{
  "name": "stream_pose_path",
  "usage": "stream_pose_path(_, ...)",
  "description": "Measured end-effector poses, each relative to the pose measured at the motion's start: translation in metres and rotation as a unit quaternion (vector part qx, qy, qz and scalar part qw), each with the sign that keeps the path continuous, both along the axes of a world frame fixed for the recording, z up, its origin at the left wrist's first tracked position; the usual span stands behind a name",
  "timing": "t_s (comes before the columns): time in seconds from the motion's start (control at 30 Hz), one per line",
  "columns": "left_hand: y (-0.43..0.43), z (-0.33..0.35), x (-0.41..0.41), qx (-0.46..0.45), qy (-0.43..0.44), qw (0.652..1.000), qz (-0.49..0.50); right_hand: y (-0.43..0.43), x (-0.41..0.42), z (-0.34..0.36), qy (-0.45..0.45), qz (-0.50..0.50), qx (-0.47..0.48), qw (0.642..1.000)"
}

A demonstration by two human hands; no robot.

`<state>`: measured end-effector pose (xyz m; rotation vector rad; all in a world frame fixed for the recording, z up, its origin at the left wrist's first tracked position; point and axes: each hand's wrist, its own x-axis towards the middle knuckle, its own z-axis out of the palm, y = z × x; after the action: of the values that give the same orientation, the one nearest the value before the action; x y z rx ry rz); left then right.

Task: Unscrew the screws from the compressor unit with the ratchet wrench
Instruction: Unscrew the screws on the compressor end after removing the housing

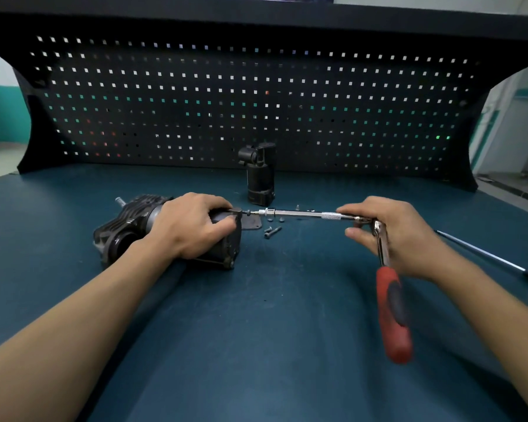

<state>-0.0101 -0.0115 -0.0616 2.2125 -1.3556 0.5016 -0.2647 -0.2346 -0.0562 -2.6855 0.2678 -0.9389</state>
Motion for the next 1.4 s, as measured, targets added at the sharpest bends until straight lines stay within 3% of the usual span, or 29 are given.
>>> stream_pose_path(0.33, 0.000, -0.001, 0.001, -0.023, -0.032, 0.999, -0.001, -0.005, 0.001, -0.004, -0.004, 0.013, 0.087, 0.996)
stream_pose_path(0.43, 0.000, -0.002, 0.000, -0.026, -0.029, 0.999, -0.005, 0.000, 0.004, -0.003, 0.012, -0.015, 0.201, 0.979)
stream_pose_path(0.53, 0.000, -0.002, -0.001, -0.032, -0.029, 0.999, -0.006, 0.006, 0.007, 0.001, 0.034, -0.057, 0.417, 0.906)
stream_pose_path(0.63, -0.001, -0.002, -0.001, -0.034, -0.032, 0.999, -0.003, 0.008, 0.006, 0.004, 0.068, -0.073, 0.544, 0.833)
stream_pose_path(0.87, 0.000, -0.002, -0.001, -0.029, -0.040, 0.999, 0.004, 0.009, 0.004, 0.011, 0.141, -0.009, 0.653, 0.744)
stream_pose_path(1.13, 0.001, -0.003, 0.000, -0.042, -0.035, 0.998, 0.002, 0.002, 0.003, 0.012, 0.124, 0.035, 0.747, 0.652)
stream_pose_path(1.23, 0.001, -0.003, 0.000, -0.046, -0.031, 0.998, 0.001, 0.002, 0.005, 0.009, 0.111, 0.019, 0.733, 0.671)
stream_pose_path(1.4, 0.000, -0.003, -0.001, -0.054, -0.025, 0.998, 0.003, 0.004, 0.002, 0.003, 0.121, 0.003, 0.578, 0.807)
